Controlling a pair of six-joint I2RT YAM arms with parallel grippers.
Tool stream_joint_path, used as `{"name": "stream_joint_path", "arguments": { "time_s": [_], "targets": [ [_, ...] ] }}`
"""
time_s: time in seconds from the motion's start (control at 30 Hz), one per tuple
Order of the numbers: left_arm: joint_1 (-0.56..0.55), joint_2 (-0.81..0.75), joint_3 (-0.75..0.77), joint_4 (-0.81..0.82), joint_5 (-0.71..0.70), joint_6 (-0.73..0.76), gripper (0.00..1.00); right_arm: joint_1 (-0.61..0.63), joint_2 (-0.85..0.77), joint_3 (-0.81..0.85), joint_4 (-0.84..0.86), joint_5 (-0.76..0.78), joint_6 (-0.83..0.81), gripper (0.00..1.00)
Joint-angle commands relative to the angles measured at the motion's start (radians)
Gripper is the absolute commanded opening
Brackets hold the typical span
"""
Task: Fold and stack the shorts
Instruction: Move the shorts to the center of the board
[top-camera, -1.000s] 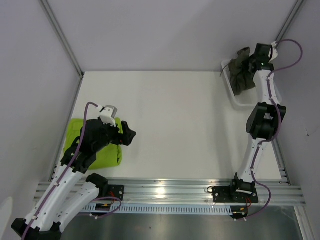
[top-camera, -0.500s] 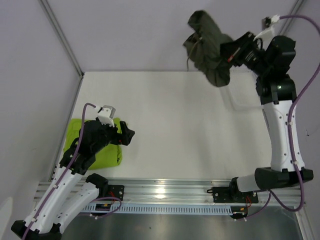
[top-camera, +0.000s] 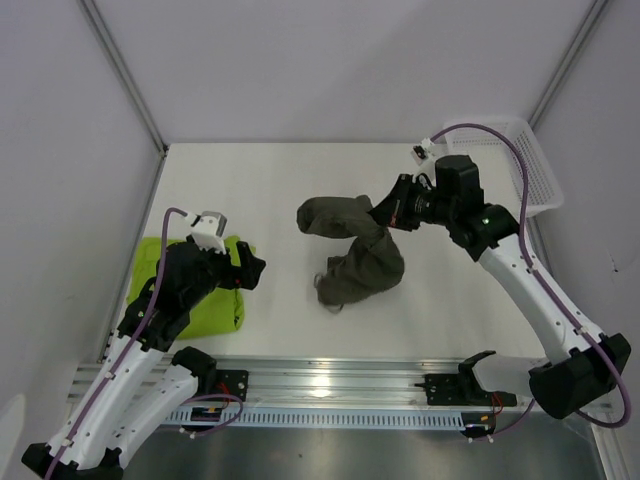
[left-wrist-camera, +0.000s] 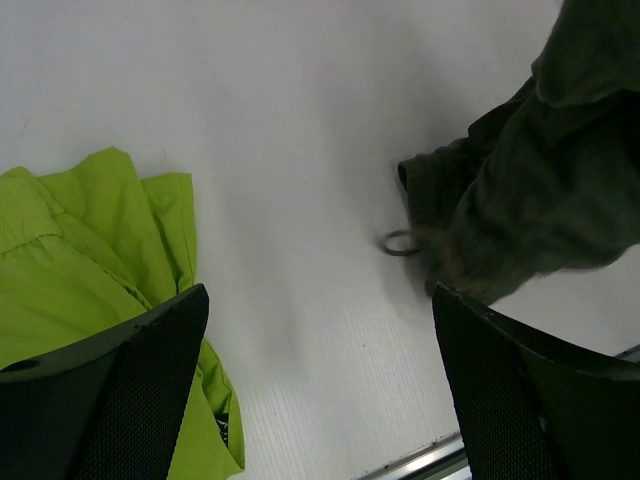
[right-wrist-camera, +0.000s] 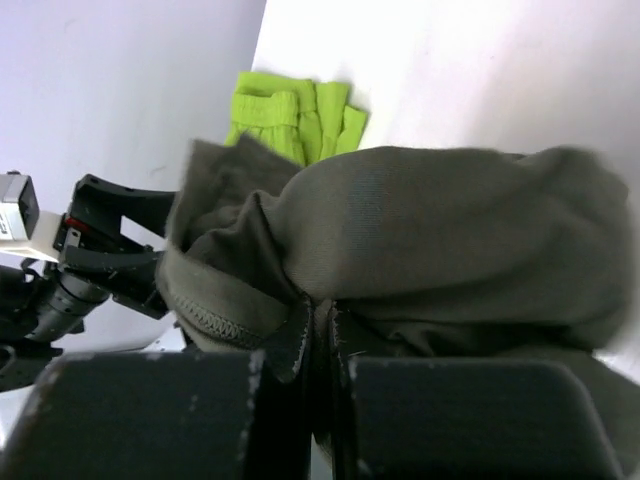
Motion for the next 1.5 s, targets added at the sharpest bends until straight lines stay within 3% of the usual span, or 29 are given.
{"name": "stream_joint_path", "arguments": {
  "time_s": [0.0,0.2,0.33,0.4,0.57,0.6,0.73,0.77,0.83,0.87,1.03,1.2,1.37,1.47],
  "targets": [
    [-0.004,-0.004,0.013,0.002,-0.036,-0.010,0.95,0.064,-0.074,-0.013,0.069,0.111,-0.024,0.00],
    [-0.004,0.003,0.015,-0.004,-0.041,-0.011,0.95,0.137,0.012,0.011,0.195,0.062,0.027,0.00],
    [-0.004,-0.009,0.013,-0.006,-0.048,-0.011,0.95,0.091,-0.012,0.060,0.178,0.069,0.036,0.00],
    [-0.004,-0.010,0.015,-0.007,-0.053,-0.011,0.95,0.022,-0.041,0.025,0.221,0.030,0.071,0.00],
    [-0.004,-0.014,0.015,-0.007,-0.048,-0.011,0.95,-0.225,-0.207,-0.266,0.301,-0.001,0.223,0.00],
    [-0.004,-0.012,0.015,-0.007,-0.047,-0.011,0.95,-0.326,-0.234,-0.311,0.295,0.014,0.241,0.00],
    [-0.004,-0.015,0.013,-0.004,-0.041,-0.008,0.95,-0.477,-0.391,-0.466,0.198,0.149,0.234,0.00],
    [-0.004,-0.015,0.012,-0.001,-0.038,-0.007,0.95,-0.478,-0.449,-0.489,0.142,0.226,0.212,0.14],
    [-0.004,-0.011,0.012,-0.001,-0.042,-0.007,0.96,-0.478,-0.491,-0.512,0.095,0.281,0.146,0.61],
    [-0.004,-0.007,0.012,-0.003,-0.048,-0.008,0.97,-0.478,-0.515,-0.518,0.037,0.313,0.128,0.91],
    [-0.004,0.045,0.022,-0.004,-0.030,-0.028,0.97,-0.480,-0.548,-0.483,-0.089,0.434,0.019,0.97],
    [-0.012,0.141,0.024,0.025,0.095,-0.120,0.97,-0.443,-0.566,-0.481,-0.069,0.347,-0.047,0.88],
    [-0.170,0.257,-0.036,0.245,0.102,-0.313,0.97,-0.275,-0.404,-0.457,-0.058,0.431,-0.120,0.89],
    [-0.274,0.392,-0.021,0.359,0.064,-0.378,0.98,-0.178,-0.260,-0.401,-0.060,0.633,-0.148,0.89]
  ]
}}
